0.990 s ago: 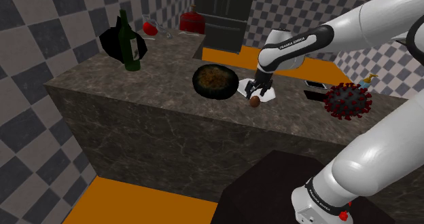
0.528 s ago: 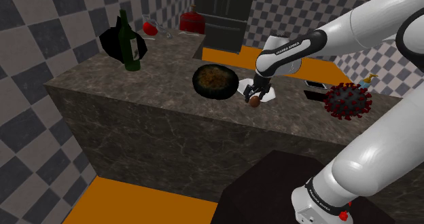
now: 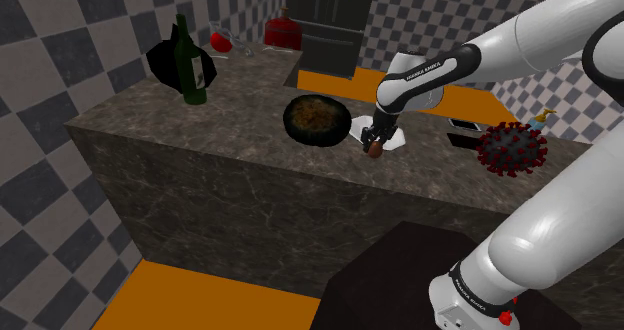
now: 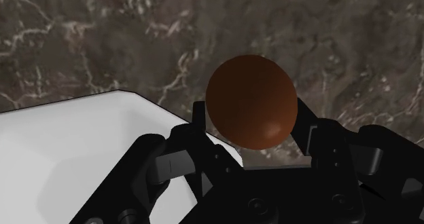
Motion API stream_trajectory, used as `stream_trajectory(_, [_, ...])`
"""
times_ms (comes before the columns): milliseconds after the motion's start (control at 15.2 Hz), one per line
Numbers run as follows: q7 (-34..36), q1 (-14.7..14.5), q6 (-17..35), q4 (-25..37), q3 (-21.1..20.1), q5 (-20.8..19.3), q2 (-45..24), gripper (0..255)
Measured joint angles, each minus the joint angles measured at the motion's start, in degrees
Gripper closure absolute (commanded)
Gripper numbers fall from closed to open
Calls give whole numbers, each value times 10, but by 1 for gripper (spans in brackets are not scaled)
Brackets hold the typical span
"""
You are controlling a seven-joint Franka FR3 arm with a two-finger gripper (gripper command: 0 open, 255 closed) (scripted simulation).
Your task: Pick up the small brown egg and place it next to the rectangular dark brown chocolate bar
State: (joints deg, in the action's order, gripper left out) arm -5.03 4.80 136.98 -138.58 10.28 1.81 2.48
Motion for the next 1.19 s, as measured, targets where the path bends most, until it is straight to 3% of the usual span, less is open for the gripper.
stream_trajectory(462, [1, 0, -4, 0, 0, -1, 3, 255])
stream_trajectory(1188, [12, 1, -89, 35, -2, -14, 55, 255])
